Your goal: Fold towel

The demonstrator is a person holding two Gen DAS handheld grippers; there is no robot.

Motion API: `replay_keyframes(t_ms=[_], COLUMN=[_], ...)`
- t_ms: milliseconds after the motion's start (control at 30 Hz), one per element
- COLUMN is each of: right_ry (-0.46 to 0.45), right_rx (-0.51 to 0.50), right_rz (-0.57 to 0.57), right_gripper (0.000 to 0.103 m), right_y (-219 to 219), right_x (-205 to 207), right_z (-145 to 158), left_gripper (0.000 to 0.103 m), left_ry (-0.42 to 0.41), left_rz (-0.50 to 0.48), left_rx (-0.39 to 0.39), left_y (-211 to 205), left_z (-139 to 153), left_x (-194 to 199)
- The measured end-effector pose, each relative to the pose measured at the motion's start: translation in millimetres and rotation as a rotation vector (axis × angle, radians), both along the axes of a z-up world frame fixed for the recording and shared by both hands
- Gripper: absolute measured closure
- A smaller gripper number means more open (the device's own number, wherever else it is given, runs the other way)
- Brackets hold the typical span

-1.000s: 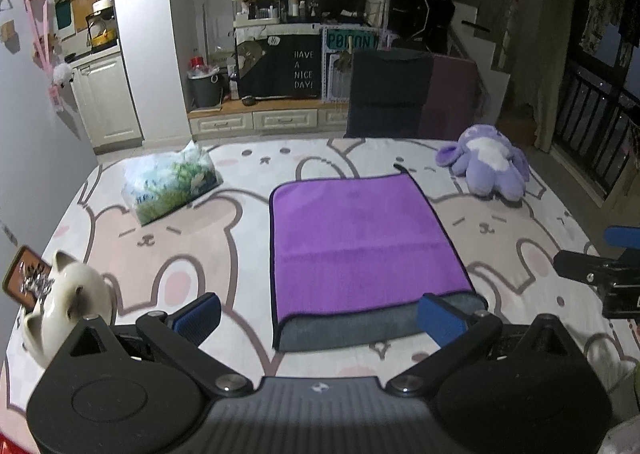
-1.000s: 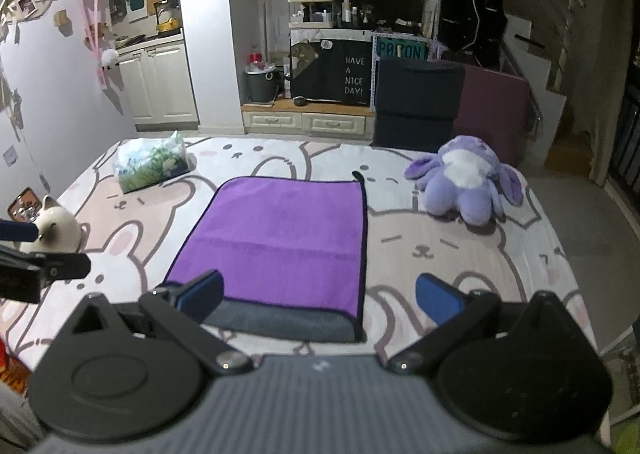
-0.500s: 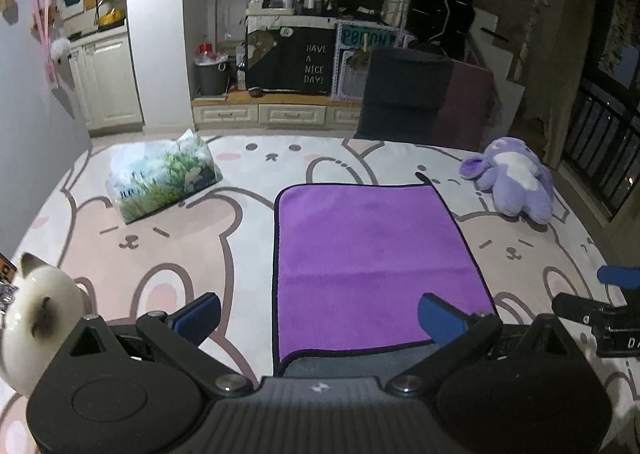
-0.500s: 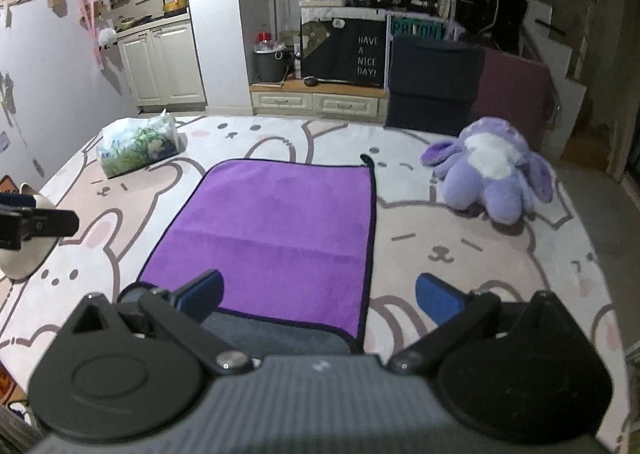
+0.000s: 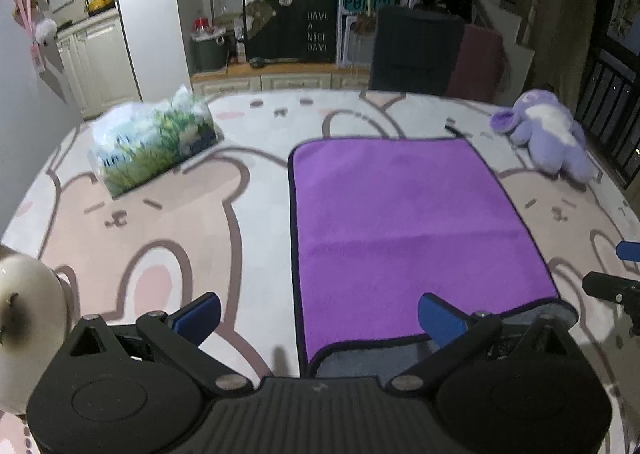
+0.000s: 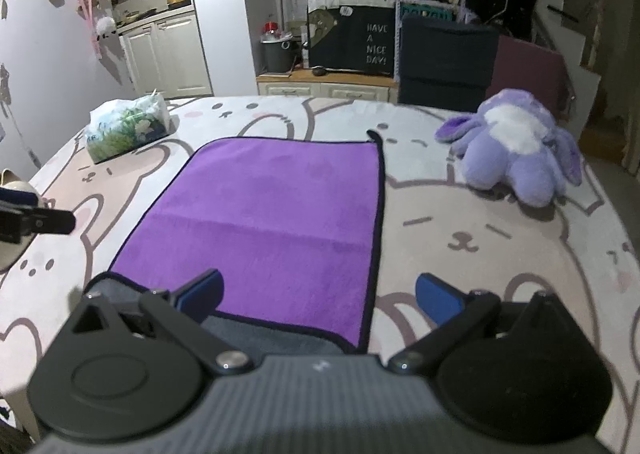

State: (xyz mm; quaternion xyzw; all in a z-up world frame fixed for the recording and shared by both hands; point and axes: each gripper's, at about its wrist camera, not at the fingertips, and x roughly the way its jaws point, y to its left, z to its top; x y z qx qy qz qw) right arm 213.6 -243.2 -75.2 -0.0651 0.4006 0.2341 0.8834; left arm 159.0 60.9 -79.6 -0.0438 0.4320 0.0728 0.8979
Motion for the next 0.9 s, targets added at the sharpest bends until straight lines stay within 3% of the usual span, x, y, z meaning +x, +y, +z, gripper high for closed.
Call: replay_keyframes(t_ms=[300, 633, 800, 900], right_ry=[0.075, 0.021, 0.047, 0.081], right_rx=[0.006, 0.016, 0.057, 0.094], right_rz=[-0.006, 0.016, 0.070, 0.099], right_gripper=[0.000, 0.000, 0.000, 0.010], right_y=[-3.3, -8.8, -16.9, -20.8], right_x=[0.2, -1.7, 1.4, 4.2], right_z=[-28.3, -40.8, -45.2, -46.9], left_gripper=[0.000, 0.000, 0.000, 0.000], left_ry=[0.060, 0.075, 0.067, 0.050], left_rz=[-0.037, -0.081, -0.114, -0.121], left_rx=[-0.044, -0.060, -0.120, -0.145], left_y=[3.4, 1.9, 8.5, 13.7], left_z=[-33.3, -55.6, -59.7, -60.8], left_x=[3.5, -2.5, -5.7, -8.6])
